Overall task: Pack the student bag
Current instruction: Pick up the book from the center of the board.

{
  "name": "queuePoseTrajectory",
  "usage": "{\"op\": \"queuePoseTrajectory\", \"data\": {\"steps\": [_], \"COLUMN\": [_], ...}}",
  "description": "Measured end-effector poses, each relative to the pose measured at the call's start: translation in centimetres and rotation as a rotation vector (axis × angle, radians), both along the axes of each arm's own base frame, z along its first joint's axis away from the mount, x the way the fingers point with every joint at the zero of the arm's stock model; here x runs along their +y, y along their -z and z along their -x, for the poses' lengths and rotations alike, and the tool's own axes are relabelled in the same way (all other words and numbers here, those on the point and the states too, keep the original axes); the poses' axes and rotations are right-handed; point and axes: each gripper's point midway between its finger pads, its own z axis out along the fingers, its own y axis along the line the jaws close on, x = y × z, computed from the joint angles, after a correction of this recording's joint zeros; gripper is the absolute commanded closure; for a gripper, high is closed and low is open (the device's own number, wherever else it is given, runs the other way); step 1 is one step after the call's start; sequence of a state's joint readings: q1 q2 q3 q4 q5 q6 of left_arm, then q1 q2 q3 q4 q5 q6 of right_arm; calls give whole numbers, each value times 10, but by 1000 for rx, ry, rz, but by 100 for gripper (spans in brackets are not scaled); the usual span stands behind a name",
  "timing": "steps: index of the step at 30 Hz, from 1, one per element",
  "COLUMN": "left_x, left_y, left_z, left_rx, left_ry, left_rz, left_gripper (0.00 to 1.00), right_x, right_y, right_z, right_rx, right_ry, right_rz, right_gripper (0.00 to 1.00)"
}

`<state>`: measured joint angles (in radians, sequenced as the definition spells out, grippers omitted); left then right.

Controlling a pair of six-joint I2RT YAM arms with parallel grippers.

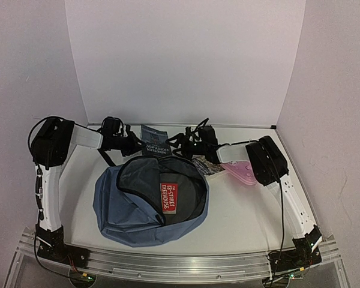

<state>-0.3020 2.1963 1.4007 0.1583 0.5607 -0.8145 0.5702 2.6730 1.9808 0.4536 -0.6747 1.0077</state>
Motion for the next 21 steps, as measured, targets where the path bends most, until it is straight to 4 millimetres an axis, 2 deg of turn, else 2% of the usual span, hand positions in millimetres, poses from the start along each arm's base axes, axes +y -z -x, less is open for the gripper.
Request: {"op": "queuePoseTrajectory", "data": {"steps": [3, 6, 15, 17, 21], "left_x": [-1, 1, 6, 7, 11], "left_y": [-20, -43, -106, -117, -132], "left_z": [4, 5, 0, 5, 19], "left_rx": [-26, -58, -163, -181, -193], "left_ry": [-17, -45, -93, -98, -109], "left_rz": [16, 41, 122, 140, 181], "left_gripper": [100, 100, 100, 100, 100], "right_x": [-6, -12, -43, -50, -61], "right_y": [-6, -22, -102, -114, -134], "right_z": [9, 15, 11, 12, 21], "right_rx": [9, -2, -115, -133, -145], "right_ry": [9, 19, 81, 92, 108], "right_rz": [10, 11, -35, -42, -50], "right_gripper": [20, 19, 17, 12, 9]}}
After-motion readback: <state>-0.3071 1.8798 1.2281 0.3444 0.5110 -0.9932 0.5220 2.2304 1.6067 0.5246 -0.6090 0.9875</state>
